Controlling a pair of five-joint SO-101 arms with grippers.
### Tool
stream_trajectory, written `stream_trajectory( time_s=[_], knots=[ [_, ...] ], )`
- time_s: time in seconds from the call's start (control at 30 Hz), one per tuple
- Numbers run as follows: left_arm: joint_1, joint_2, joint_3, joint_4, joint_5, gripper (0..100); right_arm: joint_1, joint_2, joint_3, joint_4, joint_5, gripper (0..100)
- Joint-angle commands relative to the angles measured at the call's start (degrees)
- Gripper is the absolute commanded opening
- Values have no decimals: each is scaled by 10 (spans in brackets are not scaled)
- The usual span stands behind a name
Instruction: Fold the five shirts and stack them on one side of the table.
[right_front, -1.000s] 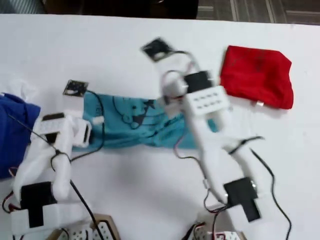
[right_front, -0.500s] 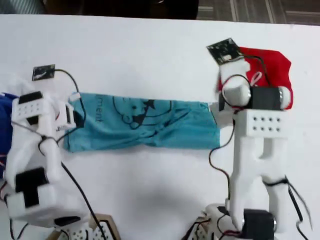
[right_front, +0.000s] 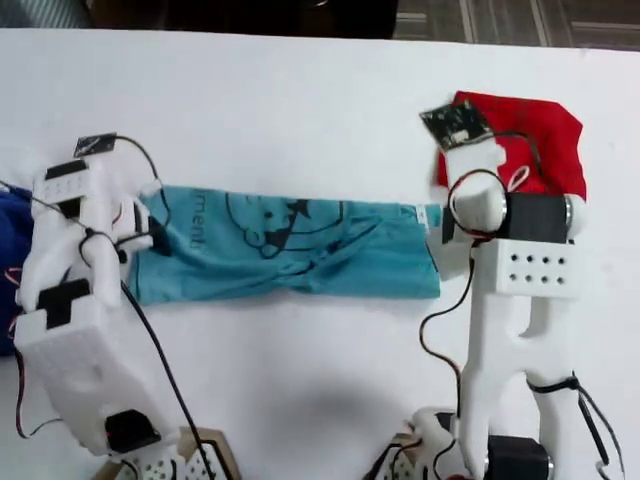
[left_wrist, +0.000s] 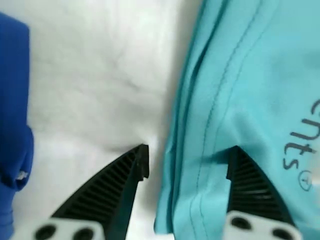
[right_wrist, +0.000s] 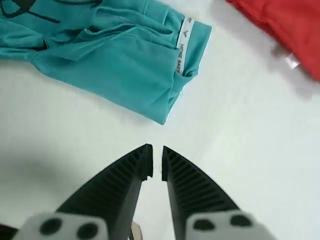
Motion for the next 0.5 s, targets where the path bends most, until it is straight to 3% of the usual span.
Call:
stream_trajectory(
  time_s=[0.0,0.17,0.33,0.47],
  knots=[
    [33,37,-38,61,0,252,60,-34,56,-33,6,26],
    [43,73,-77,88,4,10,204,-87,227,-137,81,22],
    [41,75,-86,91,4,25,329,-160,439,-291,147,22],
    [28,59,-87,103,2,25,386,-213,608,-468,152,22]
  ],
)
